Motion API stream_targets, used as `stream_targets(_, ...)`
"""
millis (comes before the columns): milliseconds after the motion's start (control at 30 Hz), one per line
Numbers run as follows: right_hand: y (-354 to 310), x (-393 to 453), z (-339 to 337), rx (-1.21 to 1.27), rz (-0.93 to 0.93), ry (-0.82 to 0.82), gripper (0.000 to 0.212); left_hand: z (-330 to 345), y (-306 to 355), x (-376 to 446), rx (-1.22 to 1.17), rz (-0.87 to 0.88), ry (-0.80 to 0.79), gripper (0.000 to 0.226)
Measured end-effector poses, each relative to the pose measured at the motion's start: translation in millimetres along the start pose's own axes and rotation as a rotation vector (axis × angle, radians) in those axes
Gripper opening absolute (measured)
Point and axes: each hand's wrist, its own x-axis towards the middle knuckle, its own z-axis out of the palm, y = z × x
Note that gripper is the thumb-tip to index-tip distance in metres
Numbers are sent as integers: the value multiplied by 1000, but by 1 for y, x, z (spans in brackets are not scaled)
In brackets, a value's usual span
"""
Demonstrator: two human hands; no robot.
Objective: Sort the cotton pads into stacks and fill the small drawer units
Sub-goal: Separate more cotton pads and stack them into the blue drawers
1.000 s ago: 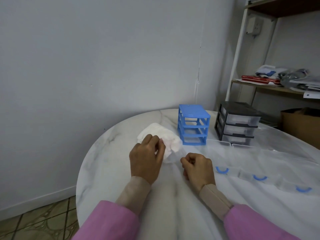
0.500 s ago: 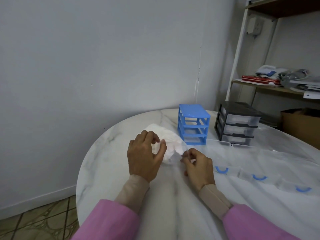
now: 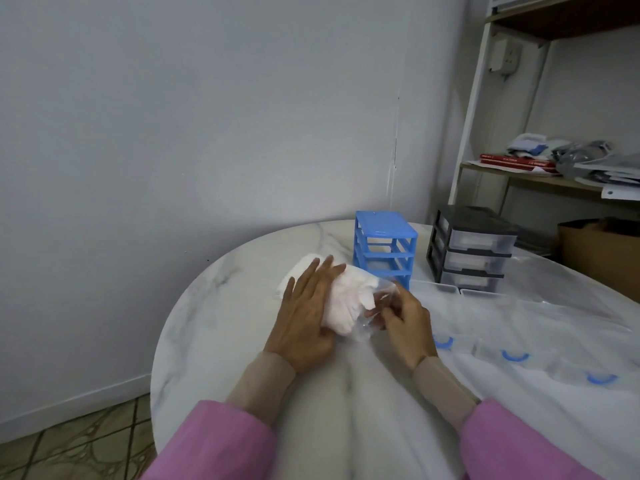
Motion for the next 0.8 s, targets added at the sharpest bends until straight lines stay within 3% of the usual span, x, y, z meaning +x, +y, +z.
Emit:
stream_targets(100,-1,3,-7,18,-5,-56,25,1,1,1,54,-5,-26,86)
stream_targets(167,-1,5,-11,13,-31,-54,23,2,-3,2,69,39,67,86)
stream_targets(333,-2,2,-10,-101,-192,167,47,4,-9,4,312,102,294,69)
stream_targets(433,-4,1,-10,-239,-359,260,43,4,-8,4,366,108,336,61)
stream_targets(533,-7,-2,-5,-174,-331,131,27,2,-8,4,377,108,355,46)
stream_targets(700,-5,-9,3,-149,-198,-53,54,6,-13,4,313,108,298,50)
stream_targets(800,-5,-4,-1,-152,-216,-68,56,6,-15,5,238,119,239,53)
